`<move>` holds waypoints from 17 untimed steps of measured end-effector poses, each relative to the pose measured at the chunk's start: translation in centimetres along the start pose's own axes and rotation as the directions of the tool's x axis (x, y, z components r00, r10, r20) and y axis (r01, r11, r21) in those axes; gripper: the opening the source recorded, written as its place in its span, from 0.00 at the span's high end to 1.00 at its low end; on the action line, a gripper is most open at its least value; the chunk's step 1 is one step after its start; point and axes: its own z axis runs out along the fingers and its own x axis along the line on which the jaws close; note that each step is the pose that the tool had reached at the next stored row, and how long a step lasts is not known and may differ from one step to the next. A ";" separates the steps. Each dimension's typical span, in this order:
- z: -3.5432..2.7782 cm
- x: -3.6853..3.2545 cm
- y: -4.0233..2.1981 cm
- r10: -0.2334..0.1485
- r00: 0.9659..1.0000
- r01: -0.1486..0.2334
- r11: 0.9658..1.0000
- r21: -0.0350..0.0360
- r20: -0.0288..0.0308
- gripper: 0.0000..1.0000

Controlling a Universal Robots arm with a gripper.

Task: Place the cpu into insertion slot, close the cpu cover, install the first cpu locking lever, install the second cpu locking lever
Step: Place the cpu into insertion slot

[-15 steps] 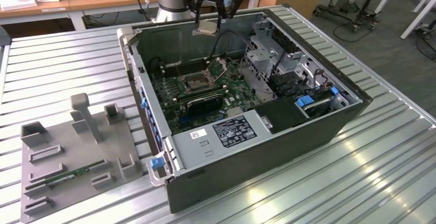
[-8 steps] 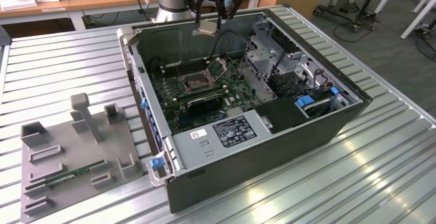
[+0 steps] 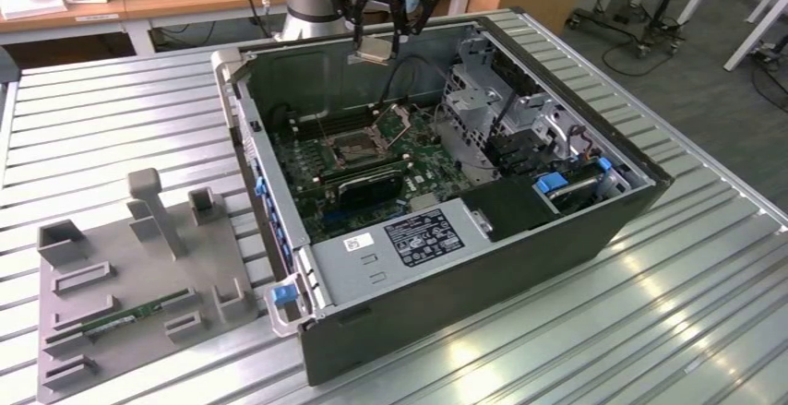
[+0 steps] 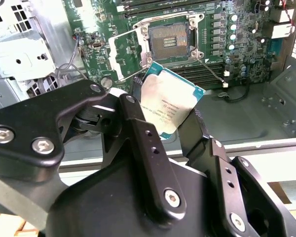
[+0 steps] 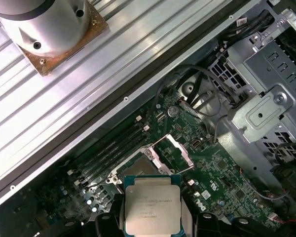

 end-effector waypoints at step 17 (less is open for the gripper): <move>0.06 0.00 -0.01 0.143 0.990 -0.143 0.990 -0.004 0.012 0.46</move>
